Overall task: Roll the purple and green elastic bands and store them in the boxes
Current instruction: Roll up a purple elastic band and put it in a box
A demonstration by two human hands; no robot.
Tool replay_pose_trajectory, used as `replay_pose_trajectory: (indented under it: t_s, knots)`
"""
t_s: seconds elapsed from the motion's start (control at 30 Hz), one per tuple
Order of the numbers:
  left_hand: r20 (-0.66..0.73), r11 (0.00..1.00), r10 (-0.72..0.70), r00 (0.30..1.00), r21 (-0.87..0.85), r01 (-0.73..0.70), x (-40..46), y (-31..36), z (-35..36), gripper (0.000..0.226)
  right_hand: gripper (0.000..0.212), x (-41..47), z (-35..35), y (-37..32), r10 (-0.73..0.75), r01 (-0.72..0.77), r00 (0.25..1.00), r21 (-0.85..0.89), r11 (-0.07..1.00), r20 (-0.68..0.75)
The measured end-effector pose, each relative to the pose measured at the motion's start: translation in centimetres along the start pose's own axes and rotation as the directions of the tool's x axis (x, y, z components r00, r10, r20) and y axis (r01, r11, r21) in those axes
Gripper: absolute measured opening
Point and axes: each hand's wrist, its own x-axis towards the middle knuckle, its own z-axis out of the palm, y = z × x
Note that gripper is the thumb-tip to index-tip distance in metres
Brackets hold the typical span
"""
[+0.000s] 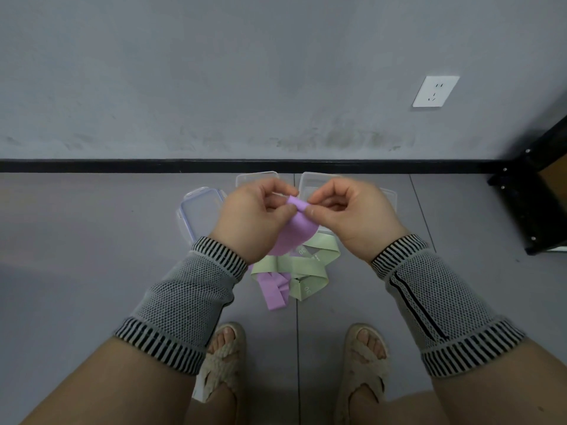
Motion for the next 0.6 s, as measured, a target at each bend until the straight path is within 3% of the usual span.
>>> replay_pose_trajectory:
  t_s: [0.1, 0.2, 0.3, 0.4, 0.6]
  knots:
    - [-0.062, 0.989, 0.014, 0.998, 0.145, -0.005, -0.2, 0.2, 0.2, 0.025, 0.018, 0.0, -0.1, 0.2, 0.001, 0.011, 0.997, -0.151, 0.989, 0.078]
    - [-0.119, 0.992, 0.025, 0.993, 0.124, -0.010, 0.0, -0.1, 0.2, 0.034, 0.018, -0.1, 0.0, 0.0, -0.026, 0.064, 0.987, -0.246, 0.967, 0.156]
    - [-0.026, 0.989, -0.032, 0.999, 0.145, 0.036, 0.2, -0.7, 0.0, 0.027, 0.016, -0.2, 0.1, -0.2, 0.042, -0.038, 0.992, -0.034, 0.999, 0.122]
    - [0.112, 0.977, -0.026, 0.993, 0.212, 0.002, 0.2, -1.1, -0.1, 0.009, 0.018, 0.0, -0.1, -0.3, 0.185, -0.208, 0.976, 0.246, 0.947, 0.114]
    - [0.032, 0.992, 0.016, 0.999, 0.125, -0.020, 0.4, -0.7, -0.6, 0.027, 0.016, 0.0, -0.3, -0.2, 0.271, -0.318, 0.948, 0.448, 0.836, 0.168]
